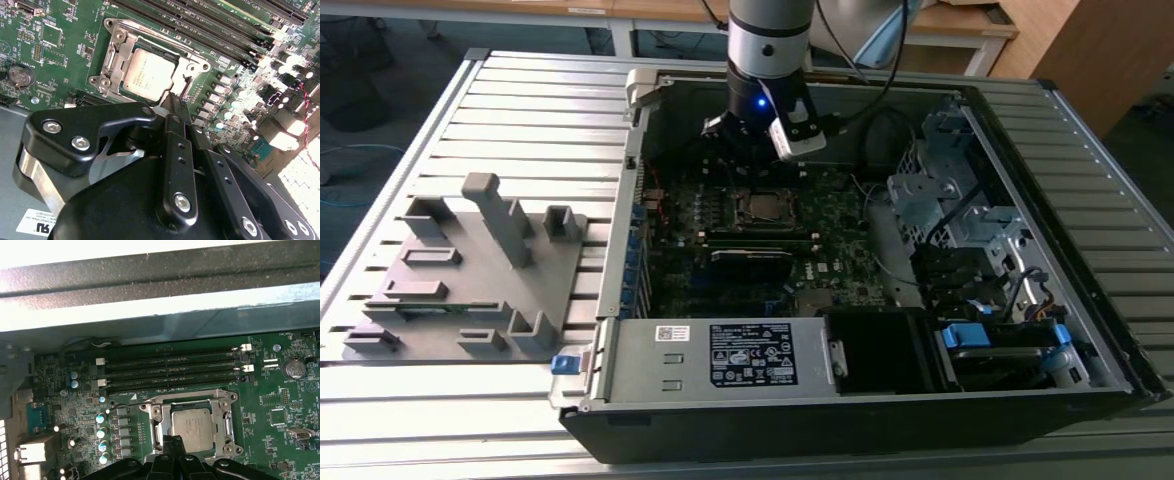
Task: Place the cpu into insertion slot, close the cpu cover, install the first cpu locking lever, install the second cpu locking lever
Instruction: 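Install the first cpu locking lever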
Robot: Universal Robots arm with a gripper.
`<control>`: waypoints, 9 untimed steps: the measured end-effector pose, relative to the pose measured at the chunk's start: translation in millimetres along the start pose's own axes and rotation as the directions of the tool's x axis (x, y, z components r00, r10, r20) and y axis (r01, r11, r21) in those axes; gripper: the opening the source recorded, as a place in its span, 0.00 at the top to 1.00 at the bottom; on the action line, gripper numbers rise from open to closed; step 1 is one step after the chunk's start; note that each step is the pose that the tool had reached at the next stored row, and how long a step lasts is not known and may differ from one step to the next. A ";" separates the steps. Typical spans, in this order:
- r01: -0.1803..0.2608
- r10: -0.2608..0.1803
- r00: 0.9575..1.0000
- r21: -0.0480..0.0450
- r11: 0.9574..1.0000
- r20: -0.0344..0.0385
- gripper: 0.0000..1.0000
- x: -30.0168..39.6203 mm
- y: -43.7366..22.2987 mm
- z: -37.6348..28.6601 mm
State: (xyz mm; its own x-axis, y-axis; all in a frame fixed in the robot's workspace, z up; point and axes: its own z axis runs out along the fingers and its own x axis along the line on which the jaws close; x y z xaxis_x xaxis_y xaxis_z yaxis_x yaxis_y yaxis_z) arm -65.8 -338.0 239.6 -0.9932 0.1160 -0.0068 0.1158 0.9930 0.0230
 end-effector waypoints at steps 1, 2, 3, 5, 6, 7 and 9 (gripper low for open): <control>0.000 0.000 1.000 0.000 1.000 0.000 0.90 0.0 0.0 0.0; 0.000 0.000 1.000 0.000 1.000 0.000 0.90 0.0 0.0 -0.1; 0.000 0.000 1.000 0.000 1.000 0.000 0.90 0.0 0.0 -0.3; 0.000 0.000 1.000 0.000 1.000 0.000 0.90 0.0 0.0 -0.6; 0.000 0.000 1.000 0.000 1.000 0.000 0.90 0.0 0.0 -0.8; 0.000 0.000 1.000 0.000 1.000 0.000 0.90 0.0 0.0 -0.9; 0.000 0.000 1.000 0.000 1.000 0.000 0.90 0.0 0.0 -0.9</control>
State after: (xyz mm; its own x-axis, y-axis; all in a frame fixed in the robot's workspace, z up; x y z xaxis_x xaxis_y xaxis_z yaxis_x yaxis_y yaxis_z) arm -65.8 -338.0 240.6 -0.9932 0.1160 -0.0068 0.1158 0.9930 0.0231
